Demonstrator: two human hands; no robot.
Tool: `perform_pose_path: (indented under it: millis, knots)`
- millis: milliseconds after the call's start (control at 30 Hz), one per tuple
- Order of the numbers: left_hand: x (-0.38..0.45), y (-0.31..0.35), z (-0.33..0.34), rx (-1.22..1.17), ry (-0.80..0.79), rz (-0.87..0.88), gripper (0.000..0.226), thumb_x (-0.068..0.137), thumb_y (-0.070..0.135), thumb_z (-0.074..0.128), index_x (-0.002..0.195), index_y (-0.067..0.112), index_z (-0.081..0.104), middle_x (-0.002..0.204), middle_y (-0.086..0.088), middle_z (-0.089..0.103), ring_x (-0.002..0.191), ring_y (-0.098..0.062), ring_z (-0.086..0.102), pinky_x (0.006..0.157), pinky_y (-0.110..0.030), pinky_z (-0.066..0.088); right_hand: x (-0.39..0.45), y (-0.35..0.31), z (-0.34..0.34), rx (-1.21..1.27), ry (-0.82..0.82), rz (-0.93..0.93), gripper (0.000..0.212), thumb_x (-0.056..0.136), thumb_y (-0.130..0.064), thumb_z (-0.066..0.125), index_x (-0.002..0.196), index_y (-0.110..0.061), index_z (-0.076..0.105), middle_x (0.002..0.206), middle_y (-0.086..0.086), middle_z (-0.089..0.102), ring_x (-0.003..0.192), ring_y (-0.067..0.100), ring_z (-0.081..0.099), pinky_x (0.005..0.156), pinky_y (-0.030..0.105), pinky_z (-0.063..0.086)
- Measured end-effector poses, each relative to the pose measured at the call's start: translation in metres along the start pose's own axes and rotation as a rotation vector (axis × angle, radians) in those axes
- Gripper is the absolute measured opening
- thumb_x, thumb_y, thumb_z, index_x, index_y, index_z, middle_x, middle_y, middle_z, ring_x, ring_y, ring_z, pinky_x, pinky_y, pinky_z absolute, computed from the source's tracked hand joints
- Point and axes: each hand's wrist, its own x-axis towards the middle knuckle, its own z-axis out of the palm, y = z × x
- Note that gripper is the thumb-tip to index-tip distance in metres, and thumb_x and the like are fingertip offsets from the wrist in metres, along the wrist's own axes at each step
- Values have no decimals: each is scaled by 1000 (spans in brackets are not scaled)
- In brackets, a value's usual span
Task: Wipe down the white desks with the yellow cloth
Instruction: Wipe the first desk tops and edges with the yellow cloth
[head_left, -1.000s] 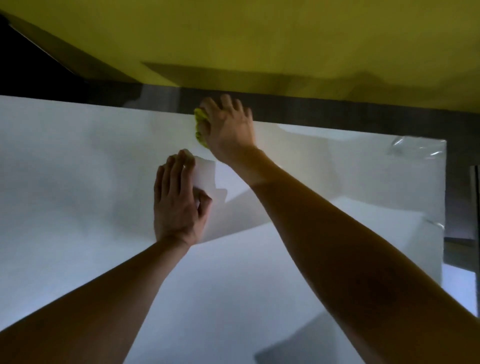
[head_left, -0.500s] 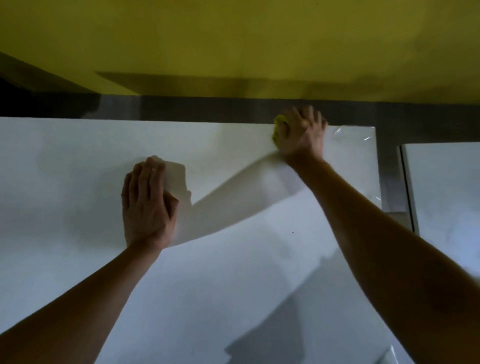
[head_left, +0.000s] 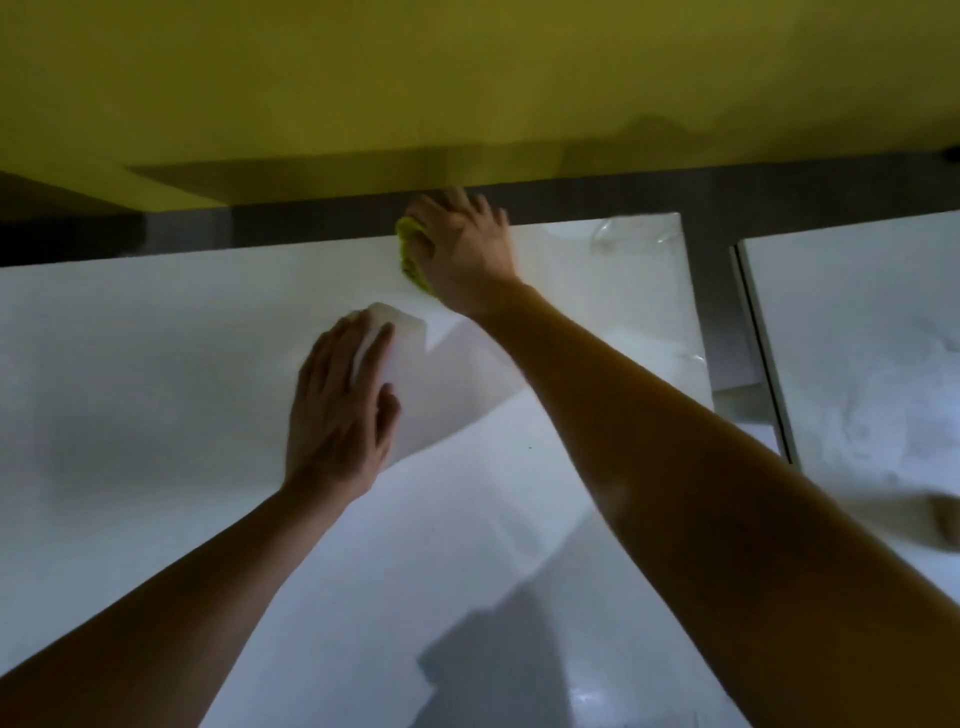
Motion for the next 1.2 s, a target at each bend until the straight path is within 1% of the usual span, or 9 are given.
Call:
perform_pose_path:
  millis: [200,400,567,700,833,967,1067,1133,1200]
  knots:
    - [54,82,33,-86,-103,176,57,106,28,39,159,6,35,167,-18,30,156,-35,25,127,-48,23,-31,112,-59,-160,53,168,31,100,-38,40,115,-23,62,120,7,56,112,26,50,99,36,31]
    - [62,92,43,15,-100,157,63,105,33,39,161,9,29,168,-19,27,156,-36,23,128,-49,21,-25,102,-50,-203,99,318,31,101,-35,38,114,-19,61,120,8,55,112,26,50,105,41,35]
    - [61,93,44,-22,-93,107,54,99,31,52,146,5,52,159,-22,42,148,-39,39,125,-50,31,-5,38,-21,-105,-71,8,36,100,-42,45,131,-27,55,124,4,53,115,24,49,101,40,40]
    - [62,90,45,-48,-100,114,61,101,38,34,158,15,39,163,-19,35,152,-37,31,124,-52,32,3,54,-37,-134,-173,-96,38,101,-46,43,134,-28,53,131,3,53,120,23,49,102,40,39]
    - [63,90,46,-60,-76,117,61,102,36,34,159,16,37,165,-22,30,154,-37,26,124,-52,31,-21,128,-76,-267,-85,207,37,101,-42,37,125,-24,57,127,9,54,120,30,48,103,43,36]
    - [65,92,47,-33,-53,117,60,102,35,39,160,17,35,164,-22,30,153,-38,27,122,-53,35,-46,164,-98,-278,98,301,34,101,-40,40,121,-18,57,118,12,53,108,32,48,94,43,37]
    - [66,92,47,10,-74,113,64,101,38,40,161,18,31,165,-21,27,153,-38,25,125,-51,30,-62,167,-85,-129,304,487,33,101,-38,39,126,-20,53,115,13,51,101,30,49,87,41,41]
    - [66,91,49,25,-63,126,64,101,38,40,161,18,31,165,-22,27,153,-38,25,126,-50,28,-68,173,-76,74,306,617,35,103,-42,40,128,-20,50,111,10,51,93,25,53,73,34,44]
    - [65,91,50,24,-61,130,64,101,37,39,162,18,30,165,-21,26,154,-38,24,126,-50,27,-70,177,-77,232,294,684,36,102,-47,40,124,-21,51,104,4,52,80,16,54,59,25,36]
